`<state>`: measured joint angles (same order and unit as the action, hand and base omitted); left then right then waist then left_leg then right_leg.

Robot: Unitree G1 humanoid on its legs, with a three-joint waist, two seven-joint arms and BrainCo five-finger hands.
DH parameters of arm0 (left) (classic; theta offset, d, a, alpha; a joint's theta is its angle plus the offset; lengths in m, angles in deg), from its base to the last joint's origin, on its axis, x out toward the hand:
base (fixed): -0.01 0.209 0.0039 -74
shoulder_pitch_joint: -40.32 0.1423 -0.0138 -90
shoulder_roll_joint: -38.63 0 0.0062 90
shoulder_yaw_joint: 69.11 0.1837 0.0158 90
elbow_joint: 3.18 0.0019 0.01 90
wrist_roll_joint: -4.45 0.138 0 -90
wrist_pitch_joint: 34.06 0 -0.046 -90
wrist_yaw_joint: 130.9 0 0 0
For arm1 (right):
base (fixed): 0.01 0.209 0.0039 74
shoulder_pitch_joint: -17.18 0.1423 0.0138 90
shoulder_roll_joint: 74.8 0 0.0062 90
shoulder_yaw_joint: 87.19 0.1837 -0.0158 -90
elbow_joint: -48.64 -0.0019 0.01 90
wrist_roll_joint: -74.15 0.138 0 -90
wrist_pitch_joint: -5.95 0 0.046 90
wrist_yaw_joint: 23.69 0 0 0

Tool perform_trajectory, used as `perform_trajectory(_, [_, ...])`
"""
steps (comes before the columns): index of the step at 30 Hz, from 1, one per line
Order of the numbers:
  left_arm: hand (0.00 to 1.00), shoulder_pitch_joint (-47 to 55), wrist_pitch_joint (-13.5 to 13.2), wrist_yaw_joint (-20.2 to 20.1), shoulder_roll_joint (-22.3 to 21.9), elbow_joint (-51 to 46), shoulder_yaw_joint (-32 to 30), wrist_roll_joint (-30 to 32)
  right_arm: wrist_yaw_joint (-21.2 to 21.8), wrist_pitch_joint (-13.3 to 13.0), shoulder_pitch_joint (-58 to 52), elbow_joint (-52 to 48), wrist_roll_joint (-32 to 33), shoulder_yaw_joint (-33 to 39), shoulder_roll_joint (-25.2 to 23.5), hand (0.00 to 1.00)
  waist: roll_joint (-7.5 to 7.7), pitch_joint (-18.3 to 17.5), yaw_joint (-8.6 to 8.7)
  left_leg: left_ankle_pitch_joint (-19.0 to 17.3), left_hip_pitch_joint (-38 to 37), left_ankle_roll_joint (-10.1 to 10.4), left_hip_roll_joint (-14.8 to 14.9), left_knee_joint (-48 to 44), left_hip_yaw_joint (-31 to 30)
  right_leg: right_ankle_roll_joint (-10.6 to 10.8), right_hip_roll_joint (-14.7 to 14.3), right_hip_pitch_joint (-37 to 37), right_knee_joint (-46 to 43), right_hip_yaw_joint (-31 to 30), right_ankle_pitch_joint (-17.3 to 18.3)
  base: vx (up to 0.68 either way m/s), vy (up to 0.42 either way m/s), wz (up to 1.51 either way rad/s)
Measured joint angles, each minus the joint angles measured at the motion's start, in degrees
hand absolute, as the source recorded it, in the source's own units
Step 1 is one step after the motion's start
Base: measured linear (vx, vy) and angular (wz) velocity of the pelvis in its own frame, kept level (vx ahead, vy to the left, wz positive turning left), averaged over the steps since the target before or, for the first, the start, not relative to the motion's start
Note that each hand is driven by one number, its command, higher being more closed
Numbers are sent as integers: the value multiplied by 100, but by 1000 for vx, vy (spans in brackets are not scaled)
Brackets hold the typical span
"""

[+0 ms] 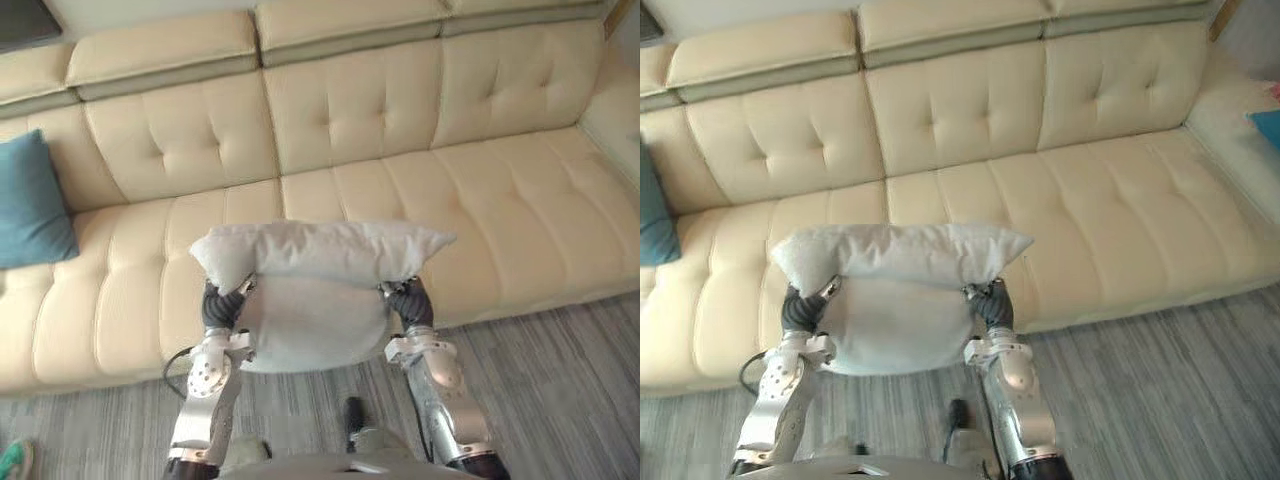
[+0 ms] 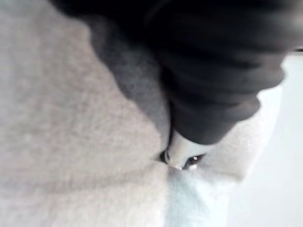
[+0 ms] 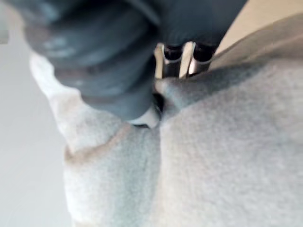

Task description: Pick up cushions and gather them together orderly.

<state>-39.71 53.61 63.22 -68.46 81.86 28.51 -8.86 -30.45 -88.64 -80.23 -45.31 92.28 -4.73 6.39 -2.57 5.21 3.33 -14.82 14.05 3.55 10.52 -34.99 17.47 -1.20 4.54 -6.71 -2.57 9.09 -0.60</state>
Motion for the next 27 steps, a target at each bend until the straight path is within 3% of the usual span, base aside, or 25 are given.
perform_trajectory(3, [100,189,-1,-3,9,-48,26,3,4,-6,14,23,-2,-34,-18,100,46,41,-219,208,126,-26,-335,1254,-186,98,159,375,-2,59,175,142,163,11])
perform_trajectory(4, [100,330,-6,0,-2,-208,24,7,7,-18,45,28,-5,-78,-10,100,-100,34,-298,827,12,30,-334,2144,-506,309,56,407,-129,-10,313,104,237,-41])
perform_trajectory(5, [100,411,-16,6,16,-290,13,7,9,-14,83,116,-9,-115,-70,100,-106,60,-342,1299,-50,-188,-304,2160,-507,455,1,398,-265,-136,439,136,277,-48])
perform_trajectory(8, [100,487,-18,12,208,-384,-146,7,20,7,-35,154,-51,-246,-388,100,229,29,-328,1200,-253,-303,-543,2217,-125,473,296,359,-401,-413,530,103,195,-41])
perform_trajectory(12, [100,513,-15,8,231,-389,-136,10,27,7,-11,272,-61,-238,-440,100,345,-17,-252,949,-509,-421,-710,2164,136,528,455,463,-319,-724,487,56,144,-36])
perform_trajectory(15, [100,508,-6,-4,227,-389,-69,16,42,6,11,447,-72,-152,-439,100,359,-35,-187,797,-526,-428,-719,1980,136,567,453,366,-558,-863,513,28,76,-24])
perform_trajectory(18, [100,494,3,-5,212,-378,-74,19,43,7,257,792,-218,-134,-421,100,356,-33,-132,785,-544,-448,-715,1998,114,571,417,-212,-1577,-1024,511,-17,56,-29])
perform_trajectory(19, [100,491,7,-4,223,-340,-79,18,47,7,300,905,-234,-136,-428,100,359,-6,-111,786,-655,-519,-706,2032,105,566,427,-423,-2111,-1022,509,-29,34,4])
perform_trajectory(20, [100,493,48,0,237,-317,-79,19,48,9,344,1031,-253,-133,-434,100,334,37,-77,756,-798,-629,-698,2083,71,427,434,-436,-2324,-1048,636,-65,2,13])
perform_trajectory(21, [100,482,69,3,251,-315,-102,20,57,8,376,1140,-262,-160,-437,100,313,40,-57,734,-903,-636,-728,2104,64,443,341,-412,-2077,-1147,750,-52,-21,17])
perform_trajectory(23, [100,411,58,6,382,-318,-127,20,67,3,372,1148,-253,-194,-476,100,488,-50,-42,632,-790,-541,-890,1986,-62,531,220,-446,-1476,-1220,533,-39,-61,36])
perform_trajectory(24, [100,415,71,3,381,-311,-96,20,105,3,373,1149,-255,-191,-413,100,469,-42,-75,590,-783,-495,-893,1942,-178,605,226,-329,-1326,-1188,600,-8,-71,33])
perform_trajectory(27, [100,431,71,2,315,-311,-74,19,121,7,370,1146,-254,-184,-370,100,253,-68,-172,638,-650,-421,-762,1912,-261,556,98,-195,-893,-1129,429,46,-49,6])
